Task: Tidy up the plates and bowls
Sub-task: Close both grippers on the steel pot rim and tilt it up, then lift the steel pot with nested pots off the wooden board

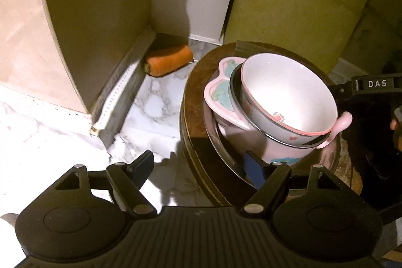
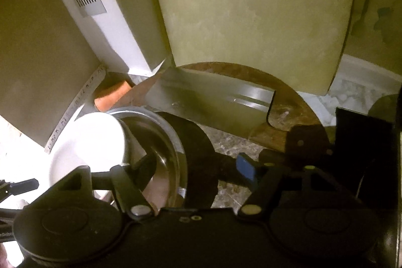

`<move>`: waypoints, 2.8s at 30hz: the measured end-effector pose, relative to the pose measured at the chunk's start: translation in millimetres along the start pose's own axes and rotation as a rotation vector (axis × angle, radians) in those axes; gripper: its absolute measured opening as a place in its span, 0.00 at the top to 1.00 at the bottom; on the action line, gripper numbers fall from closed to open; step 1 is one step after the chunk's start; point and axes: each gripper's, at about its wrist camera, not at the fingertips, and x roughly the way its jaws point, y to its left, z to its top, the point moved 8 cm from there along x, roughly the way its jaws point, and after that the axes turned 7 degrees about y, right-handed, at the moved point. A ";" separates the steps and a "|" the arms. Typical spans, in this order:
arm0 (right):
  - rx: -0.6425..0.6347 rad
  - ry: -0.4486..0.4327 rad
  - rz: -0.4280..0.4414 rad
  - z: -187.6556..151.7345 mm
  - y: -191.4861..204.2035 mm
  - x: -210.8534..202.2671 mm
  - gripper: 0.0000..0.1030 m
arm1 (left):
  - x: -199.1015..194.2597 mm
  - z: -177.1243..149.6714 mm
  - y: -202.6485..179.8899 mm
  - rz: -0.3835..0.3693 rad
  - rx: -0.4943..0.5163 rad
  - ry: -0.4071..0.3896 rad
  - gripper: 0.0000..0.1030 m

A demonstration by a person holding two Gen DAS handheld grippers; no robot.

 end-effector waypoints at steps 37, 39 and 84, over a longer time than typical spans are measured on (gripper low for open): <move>-0.072 0.084 0.055 -4.4 16.7 35.7 0.86 | 16.1 0.9 -2.5 -0.269 -0.281 0.115 0.87; -0.083 0.083 0.047 -7.5 18.5 35.2 0.87 | 14.7 1.5 -1.0 -0.256 -0.274 0.103 0.88; -0.218 -0.046 0.136 -45.4 166.9 -18.3 0.89 | -103.0 -53.3 113.4 -0.058 -0.345 -0.060 0.88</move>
